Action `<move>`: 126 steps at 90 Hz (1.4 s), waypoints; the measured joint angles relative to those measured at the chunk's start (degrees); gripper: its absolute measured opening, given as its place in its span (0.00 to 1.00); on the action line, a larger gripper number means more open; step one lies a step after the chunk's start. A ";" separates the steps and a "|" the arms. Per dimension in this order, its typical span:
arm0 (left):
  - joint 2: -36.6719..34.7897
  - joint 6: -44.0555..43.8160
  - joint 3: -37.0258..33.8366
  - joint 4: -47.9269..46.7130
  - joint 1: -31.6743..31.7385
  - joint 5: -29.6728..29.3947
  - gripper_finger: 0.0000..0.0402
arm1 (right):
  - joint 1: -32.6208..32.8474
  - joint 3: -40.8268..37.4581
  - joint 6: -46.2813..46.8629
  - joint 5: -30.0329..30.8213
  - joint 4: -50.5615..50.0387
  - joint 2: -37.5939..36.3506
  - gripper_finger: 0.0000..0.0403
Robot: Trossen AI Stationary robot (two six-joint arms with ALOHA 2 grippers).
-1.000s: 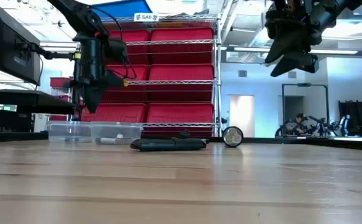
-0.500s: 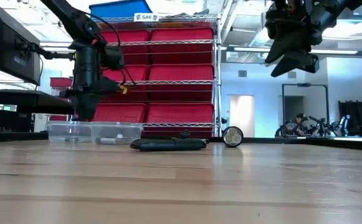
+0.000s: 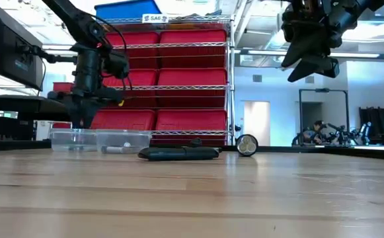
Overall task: Insert battery
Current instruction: Insert the silver battery into the remote control battery compartment
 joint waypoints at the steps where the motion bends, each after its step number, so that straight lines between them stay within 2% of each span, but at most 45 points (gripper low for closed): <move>1: 0.00 -0.11 0.00 0.12 -0.06 -0.26 0.26 | 0.00 0.00 0.00 0.00 0.01 0.00 0.43; 31: -0.02 -7.20 -0.11 -0.57 -1.22 -1.53 0.26 | 0.00 0.00 0.96 0.07 0.05 0.00 0.43; 54: -0.04 -10.75 -6.29 2.21 -1.80 -1.78 0.21 | -0.01 0.00 -1.15 0.09 0.01 0.00 0.43; 66: -0.04 -12.96 -8.86 5.33 -1.78 -4.60 0.20 | -0.04 0.00 -2.50 0.09 0.00 0.00 0.43; 93: -0.04 -15.20 -9.27 10.49 -1.77 -3.64 0.20 | -0.04 0.00 -2.59 0.07 -1.09 0.00 0.43; 111: -0.04 -16.28 -9.35 10.11 -1.22 -6.24 0.20 | -0.04 0.00 -2.58 -0.04 -1.58 0.00 0.43; 126: -0.04 -18.60 -12.90 14.57 -0.92 -6.41 0.20 | -0.02 0.00 -2.58 -0.17 -1.87 0.00 0.43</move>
